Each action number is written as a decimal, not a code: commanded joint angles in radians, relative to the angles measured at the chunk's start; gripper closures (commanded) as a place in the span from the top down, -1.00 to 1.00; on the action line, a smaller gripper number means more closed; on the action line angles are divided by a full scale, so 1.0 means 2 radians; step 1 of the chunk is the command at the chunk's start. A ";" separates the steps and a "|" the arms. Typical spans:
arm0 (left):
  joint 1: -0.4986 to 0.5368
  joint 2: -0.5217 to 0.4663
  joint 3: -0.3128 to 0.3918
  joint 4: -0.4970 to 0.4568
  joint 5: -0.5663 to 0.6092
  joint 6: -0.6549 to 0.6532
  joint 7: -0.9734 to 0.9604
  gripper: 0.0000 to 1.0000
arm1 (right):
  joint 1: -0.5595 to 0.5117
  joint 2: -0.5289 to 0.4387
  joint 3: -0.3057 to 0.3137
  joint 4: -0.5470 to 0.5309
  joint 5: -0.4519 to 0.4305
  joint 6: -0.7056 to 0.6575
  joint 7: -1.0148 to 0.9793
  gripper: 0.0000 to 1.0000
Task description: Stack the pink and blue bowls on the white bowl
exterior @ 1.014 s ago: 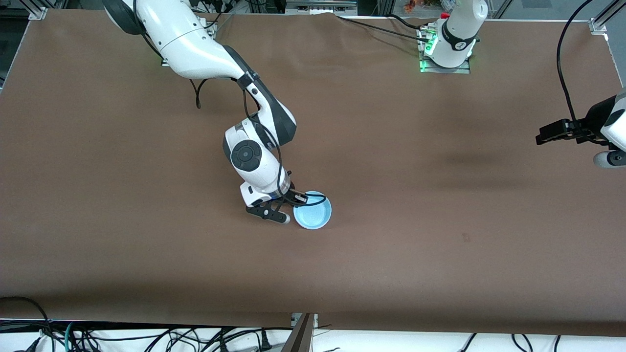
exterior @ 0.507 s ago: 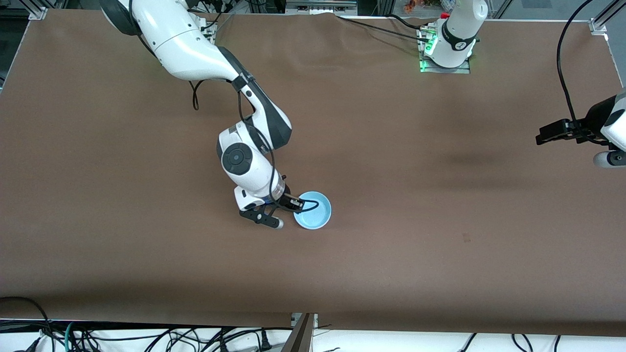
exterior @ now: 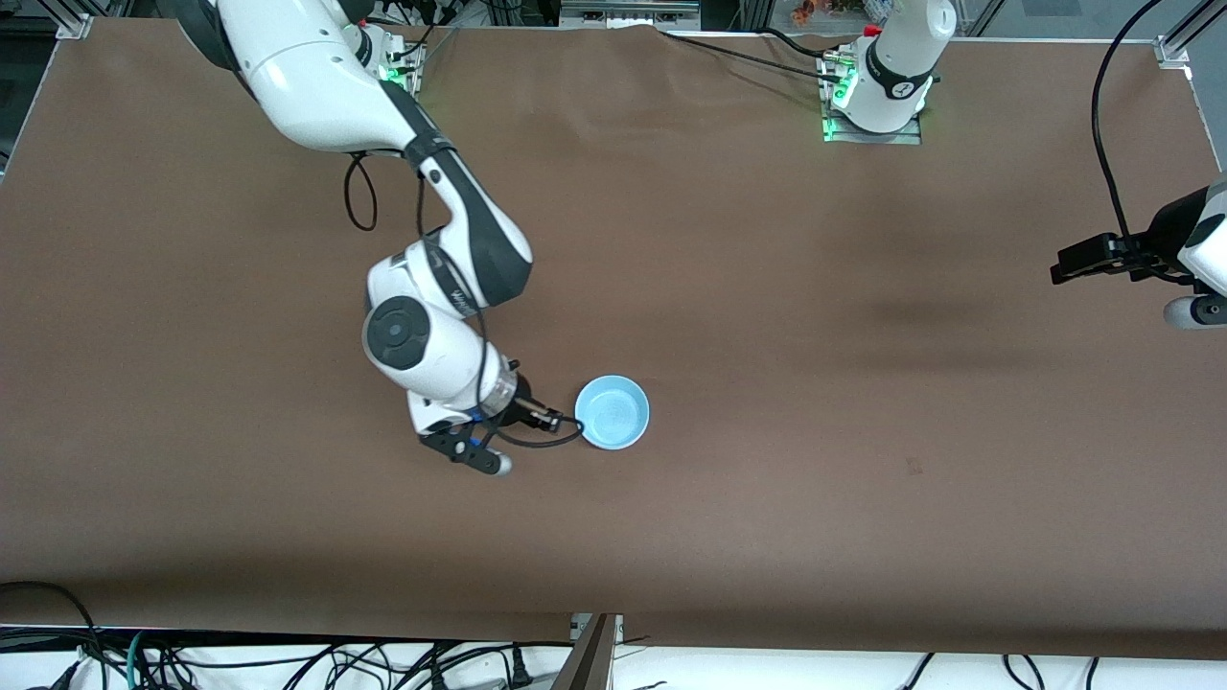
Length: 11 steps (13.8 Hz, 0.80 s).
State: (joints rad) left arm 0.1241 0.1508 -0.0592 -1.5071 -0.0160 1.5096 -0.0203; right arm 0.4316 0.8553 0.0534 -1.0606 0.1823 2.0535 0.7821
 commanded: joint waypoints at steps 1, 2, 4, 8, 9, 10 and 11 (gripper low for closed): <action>0.003 0.003 -0.004 0.010 0.003 -0.001 -0.002 1.00 | -0.030 -0.037 -0.001 0.002 0.005 -0.091 -0.066 -0.12; 0.003 0.003 -0.004 0.010 0.004 -0.002 -0.003 1.00 | -0.045 -0.051 -0.001 0.002 0.005 -0.124 -0.100 -0.12; 0.003 0.003 -0.004 0.010 0.003 -0.001 -0.002 1.00 | -0.073 -0.085 -0.011 0.002 -0.004 -0.177 -0.156 -0.12; 0.003 0.003 -0.003 0.010 0.003 -0.001 -0.004 1.00 | -0.090 -0.124 -0.046 0.001 -0.037 -0.270 -0.245 -0.02; 0.003 0.003 -0.003 0.010 0.003 -0.001 -0.004 1.00 | -0.090 -0.133 -0.061 0.000 -0.037 -0.289 -0.261 0.03; 0.003 0.003 -0.003 0.010 0.003 -0.001 -0.004 1.00 | -0.090 -0.145 -0.081 0.000 -0.037 -0.306 -0.285 0.07; 0.003 0.003 -0.003 0.010 0.003 -0.001 -0.004 1.00 | -0.090 -0.156 -0.094 -0.002 -0.037 -0.316 -0.309 0.13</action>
State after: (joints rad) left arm 0.1244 0.1508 -0.0592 -1.5063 -0.0160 1.5096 -0.0203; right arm 0.2451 0.5985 -0.0884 -1.0382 0.1188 1.4671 0.2429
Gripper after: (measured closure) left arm 0.000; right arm 0.485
